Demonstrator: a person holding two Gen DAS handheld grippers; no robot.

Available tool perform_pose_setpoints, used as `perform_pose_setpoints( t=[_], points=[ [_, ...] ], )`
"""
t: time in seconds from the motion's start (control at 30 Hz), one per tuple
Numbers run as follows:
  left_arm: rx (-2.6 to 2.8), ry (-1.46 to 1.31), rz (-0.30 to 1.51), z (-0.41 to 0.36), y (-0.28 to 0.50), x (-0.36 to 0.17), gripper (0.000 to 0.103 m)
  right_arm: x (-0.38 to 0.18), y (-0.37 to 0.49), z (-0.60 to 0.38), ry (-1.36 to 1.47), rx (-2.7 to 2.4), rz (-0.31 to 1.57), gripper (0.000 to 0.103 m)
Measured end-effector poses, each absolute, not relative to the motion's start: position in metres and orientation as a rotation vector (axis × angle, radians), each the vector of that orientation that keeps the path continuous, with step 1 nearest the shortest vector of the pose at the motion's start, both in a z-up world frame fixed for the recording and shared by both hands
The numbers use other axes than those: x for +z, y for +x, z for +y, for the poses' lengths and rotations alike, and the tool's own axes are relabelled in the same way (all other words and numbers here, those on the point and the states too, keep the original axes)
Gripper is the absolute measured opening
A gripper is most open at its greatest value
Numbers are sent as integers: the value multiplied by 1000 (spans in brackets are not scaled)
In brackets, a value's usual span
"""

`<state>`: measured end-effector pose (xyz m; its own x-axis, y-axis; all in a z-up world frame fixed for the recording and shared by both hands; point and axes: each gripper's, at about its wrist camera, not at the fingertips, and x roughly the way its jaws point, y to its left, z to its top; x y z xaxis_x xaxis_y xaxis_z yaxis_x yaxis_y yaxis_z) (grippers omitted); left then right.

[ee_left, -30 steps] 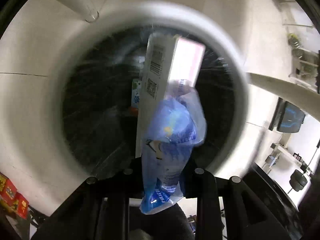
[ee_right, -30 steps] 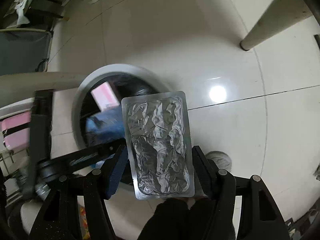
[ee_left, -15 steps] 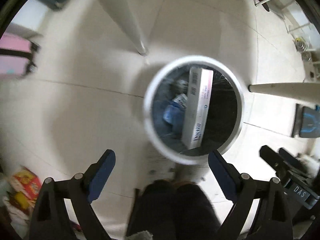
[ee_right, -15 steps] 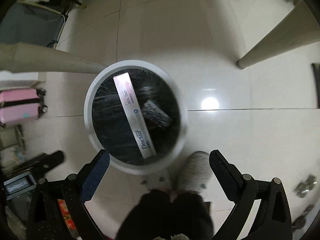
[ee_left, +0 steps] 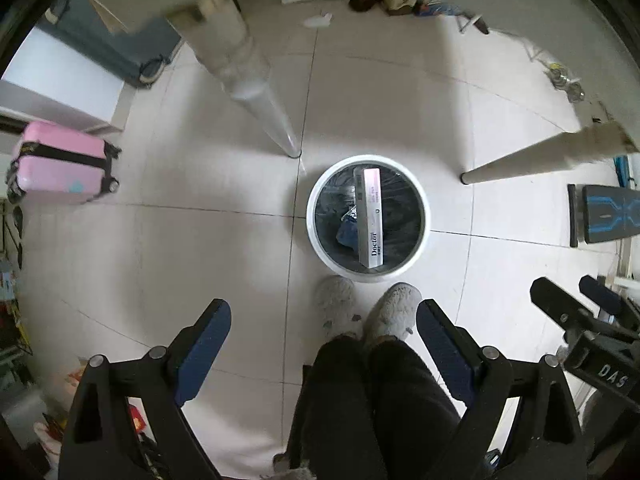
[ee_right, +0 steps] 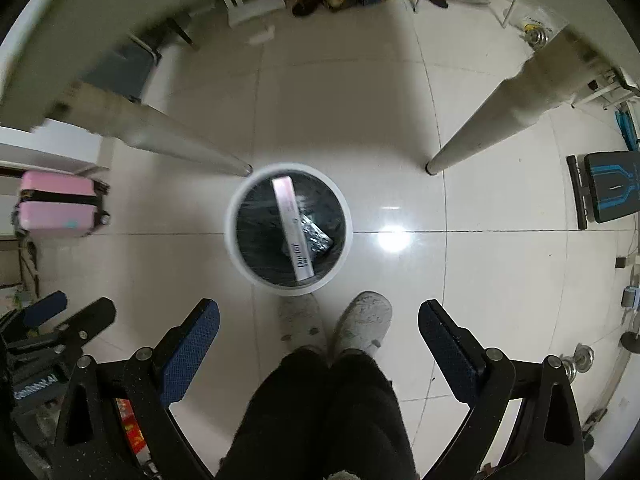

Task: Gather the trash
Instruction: 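Raise both tools back toward the table, then grasp the white medicine box with the left tool while the right tool grasps the blue-green snack bag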

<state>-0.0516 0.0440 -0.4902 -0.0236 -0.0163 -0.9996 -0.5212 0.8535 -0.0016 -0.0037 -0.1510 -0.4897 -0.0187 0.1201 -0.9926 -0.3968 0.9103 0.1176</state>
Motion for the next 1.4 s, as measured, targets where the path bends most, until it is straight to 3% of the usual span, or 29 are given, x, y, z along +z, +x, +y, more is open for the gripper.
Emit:
perform_pose_setpoints(
  t=[0.43, 0.73, 1.03, 1.3, 1.4],
  points=[
    [438, -417, 1389, 51, -46, -340, 95, -309, -20, -164, -81, 438, 1492, 101],
    [544, -309, 1213, 70, 63, -273, 95, -213, 92, -166, -15, 415, 1360, 101],
    [584, -356, 1199, 104, 227, -248, 95, -205, 312, -172, 11, 340, 1325, 101],
    [541, -862, 1189, 164, 342, -295, 93, -260, 494, -171, 161, 237, 1412, 101],
    [541, -924, 1206, 174, 382, -317, 77, -287, 541, -164, 197, 225, 1457, 101]
  ],
)
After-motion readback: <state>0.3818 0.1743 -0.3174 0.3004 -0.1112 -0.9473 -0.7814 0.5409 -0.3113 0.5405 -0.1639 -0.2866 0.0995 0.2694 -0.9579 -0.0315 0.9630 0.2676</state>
